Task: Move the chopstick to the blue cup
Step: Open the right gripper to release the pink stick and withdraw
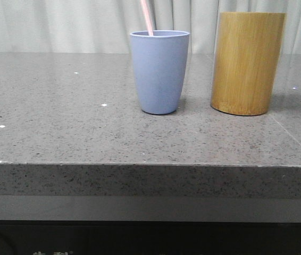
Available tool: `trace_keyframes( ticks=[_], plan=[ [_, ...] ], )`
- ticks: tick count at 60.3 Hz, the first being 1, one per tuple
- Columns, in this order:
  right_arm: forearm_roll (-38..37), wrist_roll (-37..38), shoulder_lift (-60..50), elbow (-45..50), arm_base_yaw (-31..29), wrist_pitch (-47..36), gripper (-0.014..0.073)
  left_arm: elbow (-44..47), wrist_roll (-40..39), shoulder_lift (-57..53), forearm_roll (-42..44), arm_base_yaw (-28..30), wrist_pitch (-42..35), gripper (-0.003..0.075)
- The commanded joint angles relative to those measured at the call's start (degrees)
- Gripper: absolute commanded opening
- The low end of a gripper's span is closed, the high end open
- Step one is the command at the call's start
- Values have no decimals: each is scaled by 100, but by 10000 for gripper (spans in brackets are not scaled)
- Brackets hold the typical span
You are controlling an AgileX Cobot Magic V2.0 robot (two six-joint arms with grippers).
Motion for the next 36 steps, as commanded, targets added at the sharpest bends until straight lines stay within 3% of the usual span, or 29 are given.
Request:
trace_keyframes(
  ticks=[1, 11, 36],
  plan=[
    [-86, -35, -502, -87, -455, -28, -110, -134, -53, 71, -42, 23, -491, -19],
    [-86, -35, -1205, 428, -991, 116, -110, -134, -53, 71, -42, 23, -491, -19],
    [-56, -35, -3368, 2884, -1024, -577, -110, -134, -53, 71, -42, 23, -491, -19]
  ],
)
